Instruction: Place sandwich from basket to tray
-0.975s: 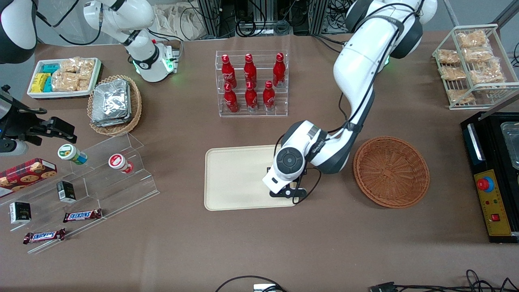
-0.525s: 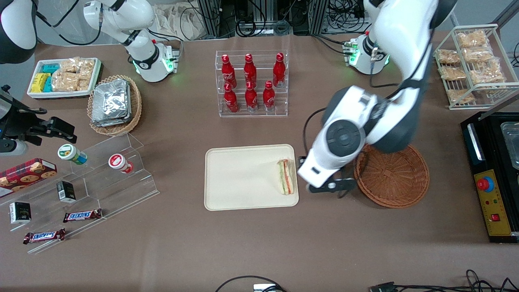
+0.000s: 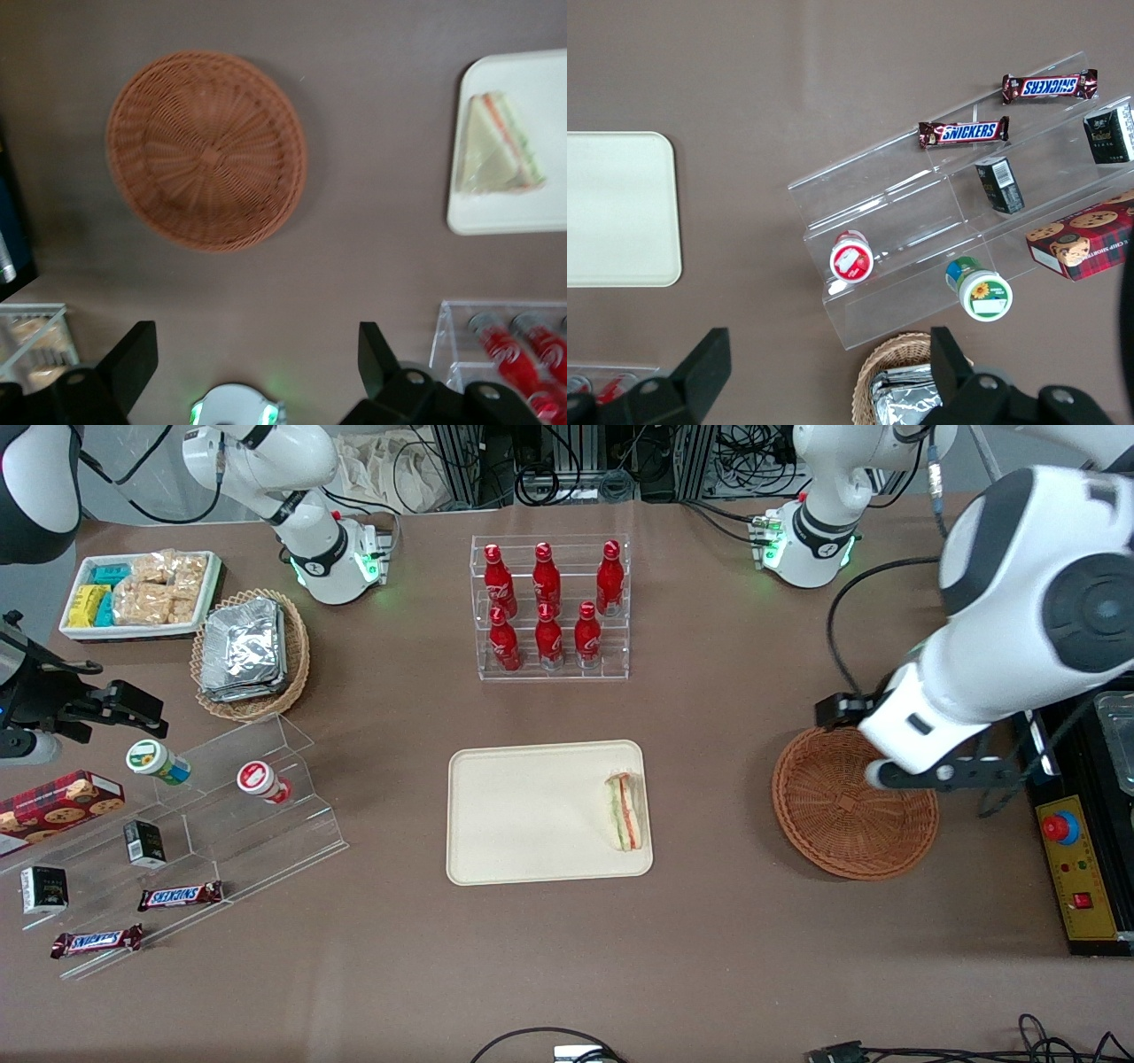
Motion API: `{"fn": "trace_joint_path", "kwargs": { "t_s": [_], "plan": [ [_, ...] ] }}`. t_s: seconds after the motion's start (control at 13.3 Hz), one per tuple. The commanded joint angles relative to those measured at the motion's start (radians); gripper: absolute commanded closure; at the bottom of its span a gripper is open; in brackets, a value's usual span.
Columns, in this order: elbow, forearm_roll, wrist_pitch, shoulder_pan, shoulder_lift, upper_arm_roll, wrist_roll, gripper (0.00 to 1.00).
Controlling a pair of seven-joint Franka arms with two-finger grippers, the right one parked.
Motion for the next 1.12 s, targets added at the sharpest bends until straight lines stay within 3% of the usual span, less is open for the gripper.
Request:
{"fn": "trace_joint_path", "kwargs": {
  "t_s": [0.0, 0.53, 1.05],
  "plan": [
    [-0.05, 0.008, -0.061, 0.073, -0.038, -0.002, 0.053, 0.0],
    [-0.087, 0.003, -0.075, 0.13, -0.053, -0.003, 0.104, 0.0],
    [-0.288, 0.0, 0.042, 0.146, -0.174, -0.005, 0.11, 0.0]
  ]
}}
